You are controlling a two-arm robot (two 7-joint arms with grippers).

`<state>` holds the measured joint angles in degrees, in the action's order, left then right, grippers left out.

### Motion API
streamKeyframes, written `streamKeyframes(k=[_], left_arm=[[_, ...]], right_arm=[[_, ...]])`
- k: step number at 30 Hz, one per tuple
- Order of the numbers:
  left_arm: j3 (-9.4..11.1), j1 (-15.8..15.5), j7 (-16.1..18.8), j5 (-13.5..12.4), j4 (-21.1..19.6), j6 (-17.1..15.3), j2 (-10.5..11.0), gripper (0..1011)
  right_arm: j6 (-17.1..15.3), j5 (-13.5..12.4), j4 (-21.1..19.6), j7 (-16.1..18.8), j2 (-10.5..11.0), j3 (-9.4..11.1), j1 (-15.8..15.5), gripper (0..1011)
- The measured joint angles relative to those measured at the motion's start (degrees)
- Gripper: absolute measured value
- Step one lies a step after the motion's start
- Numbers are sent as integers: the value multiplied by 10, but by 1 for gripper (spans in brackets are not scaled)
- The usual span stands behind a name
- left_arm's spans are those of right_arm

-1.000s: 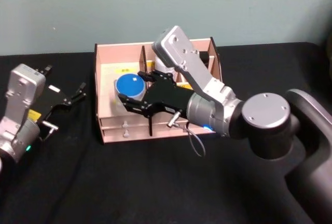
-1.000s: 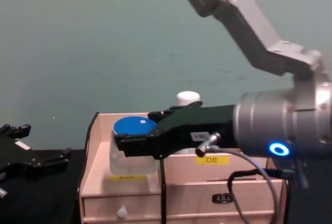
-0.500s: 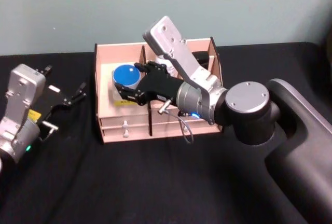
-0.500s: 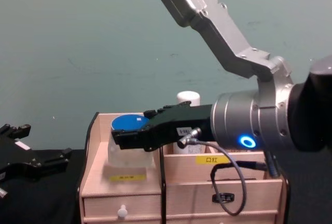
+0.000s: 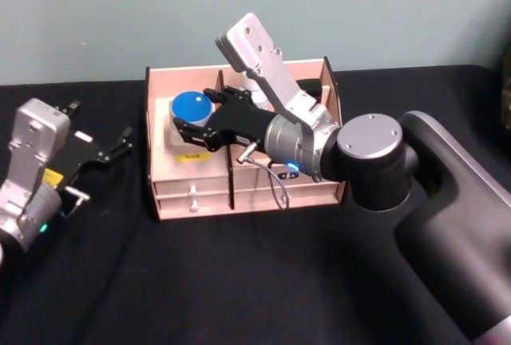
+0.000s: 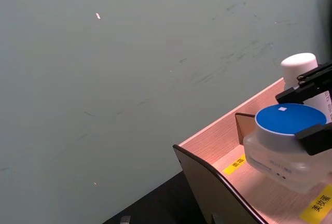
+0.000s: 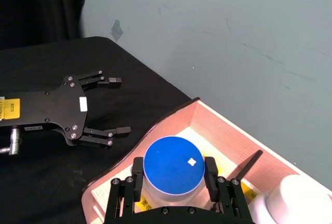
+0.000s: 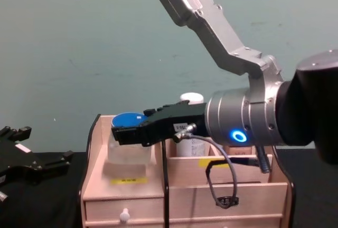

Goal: Pick up the facial cleanser and watermelon frost from the table and place them into the tiered storage box.

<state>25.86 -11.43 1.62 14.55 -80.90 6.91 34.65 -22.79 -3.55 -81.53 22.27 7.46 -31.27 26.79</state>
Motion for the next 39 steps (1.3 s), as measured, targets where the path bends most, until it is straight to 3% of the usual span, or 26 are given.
streamKeyframes(k=[39], left_arm=[[0,0,0,0,0,0,0,1010]], right_arm=[[-7,-14,56,5,-15,-1,23,717]])
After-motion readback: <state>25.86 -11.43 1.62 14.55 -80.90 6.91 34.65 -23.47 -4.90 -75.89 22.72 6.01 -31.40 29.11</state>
